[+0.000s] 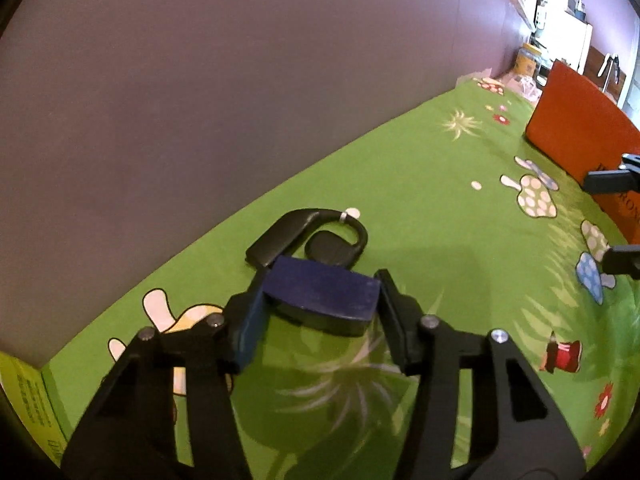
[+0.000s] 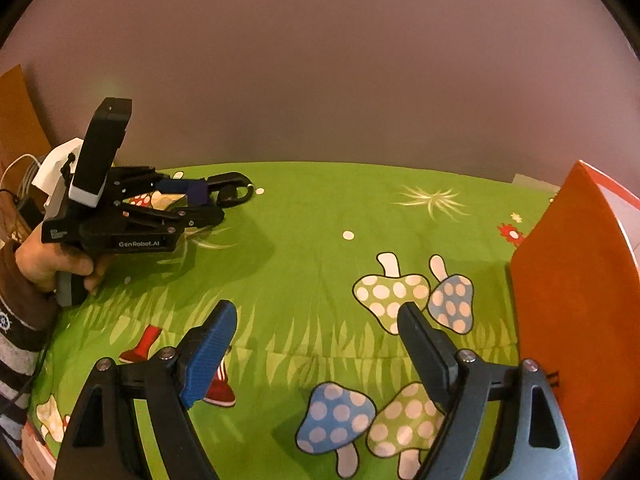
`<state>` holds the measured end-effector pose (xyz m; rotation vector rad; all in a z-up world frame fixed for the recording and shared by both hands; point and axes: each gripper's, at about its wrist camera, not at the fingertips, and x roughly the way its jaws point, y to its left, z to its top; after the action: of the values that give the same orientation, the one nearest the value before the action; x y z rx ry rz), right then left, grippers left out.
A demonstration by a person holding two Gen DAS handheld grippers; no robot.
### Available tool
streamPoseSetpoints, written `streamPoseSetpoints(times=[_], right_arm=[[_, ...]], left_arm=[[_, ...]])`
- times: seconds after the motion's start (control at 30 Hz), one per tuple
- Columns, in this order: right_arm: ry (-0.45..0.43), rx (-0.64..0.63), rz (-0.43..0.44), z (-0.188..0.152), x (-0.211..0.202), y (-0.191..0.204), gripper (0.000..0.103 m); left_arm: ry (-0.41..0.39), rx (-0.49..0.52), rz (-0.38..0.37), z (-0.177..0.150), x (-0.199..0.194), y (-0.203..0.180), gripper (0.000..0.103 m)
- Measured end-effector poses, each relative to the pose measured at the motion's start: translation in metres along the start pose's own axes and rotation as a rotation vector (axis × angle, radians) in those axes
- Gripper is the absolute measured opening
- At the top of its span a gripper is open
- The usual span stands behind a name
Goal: Organize objects
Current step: 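Grasp the black hook with the right gripper while the left grasps its blue part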
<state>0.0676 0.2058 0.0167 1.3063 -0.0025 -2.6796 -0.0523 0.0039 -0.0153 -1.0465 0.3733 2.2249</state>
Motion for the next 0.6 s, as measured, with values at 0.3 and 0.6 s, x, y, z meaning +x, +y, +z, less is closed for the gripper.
streamPoseSetpoints(times=[0.3, 0.6], right_arm=[[-0.022, 0.003, 0.028, 0.029, 0.029, 0.024, 0.084], [-0.02, -0.128, 0.025, 0.06, 0.089, 0.067, 0.084]], left_arm=[[0.028, -0.249, 0.117, -0.019, -0.027, 0.007, 0.056], [-0.087, -0.511, 0.212, -0.044, -0.054, 0.045, 0.056]])
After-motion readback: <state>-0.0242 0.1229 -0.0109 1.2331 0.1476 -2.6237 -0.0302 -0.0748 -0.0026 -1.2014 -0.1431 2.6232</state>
